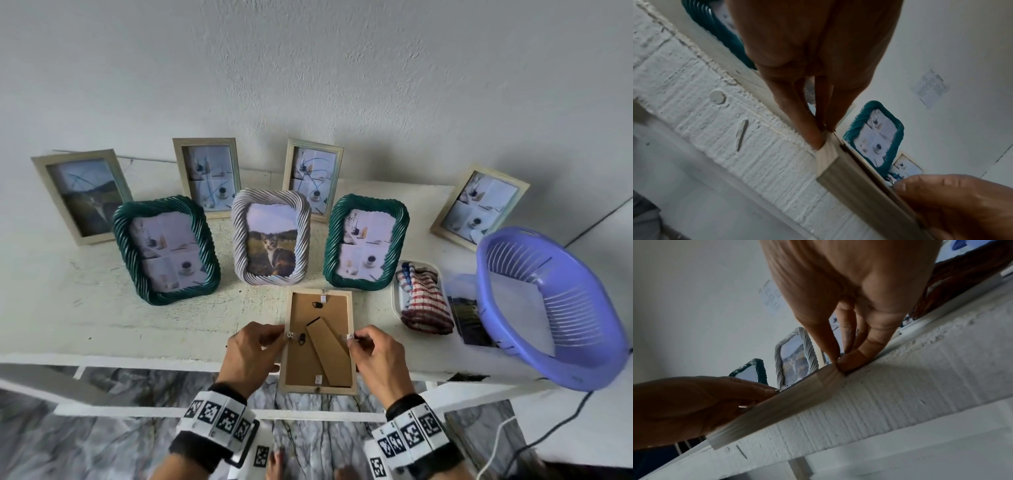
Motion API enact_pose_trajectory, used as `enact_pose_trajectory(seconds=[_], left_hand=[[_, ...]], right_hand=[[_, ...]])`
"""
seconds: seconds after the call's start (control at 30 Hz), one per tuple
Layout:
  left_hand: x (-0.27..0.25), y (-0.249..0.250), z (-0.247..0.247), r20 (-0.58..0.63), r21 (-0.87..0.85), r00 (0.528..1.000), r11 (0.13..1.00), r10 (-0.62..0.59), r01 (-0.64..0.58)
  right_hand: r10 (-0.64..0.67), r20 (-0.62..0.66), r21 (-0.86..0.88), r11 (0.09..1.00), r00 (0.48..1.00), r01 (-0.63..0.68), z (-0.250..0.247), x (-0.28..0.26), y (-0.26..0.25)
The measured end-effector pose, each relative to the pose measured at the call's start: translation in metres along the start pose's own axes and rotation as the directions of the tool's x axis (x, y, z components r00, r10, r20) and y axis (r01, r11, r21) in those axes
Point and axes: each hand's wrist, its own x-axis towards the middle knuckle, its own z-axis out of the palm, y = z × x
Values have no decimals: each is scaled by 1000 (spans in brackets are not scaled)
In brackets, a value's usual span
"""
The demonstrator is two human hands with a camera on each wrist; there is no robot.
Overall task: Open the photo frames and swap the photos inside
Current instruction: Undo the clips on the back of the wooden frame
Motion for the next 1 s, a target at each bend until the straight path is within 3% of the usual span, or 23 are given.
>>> enact_pose_trajectory(seconds=[0.17,0.23,0.3,0.43,0.57,0.77,1.0], left_hand=[[4,-4,2,23,64,995,993,95,-96],[4,-6,3,26,142,982,972,187,-189],[4,-8,5,13,175,970,954,244,-242],[8,-13,8,1,188,963,946,269,-264],[11,-16,8,-2,225,956,932,294,-286],[12,-17,8,13,233,948,921,318,-312],[11,-16,8,12,212,952,930,305,-301]], right_hand=[[-96,-28,-61,994,995,95,2,0,-2],[-172,29,-115,978,985,175,-1,1,-5],[-167,122,-131,974,978,183,-3,3,-7],[-144,285,-175,964,948,199,-7,11,-5],[-139,360,-186,959,923,216,-17,16,-9],[-124,402,-79,982,907,170,-17,16,-11],[-150,285,-119,975,947,190,-14,18,-8]])
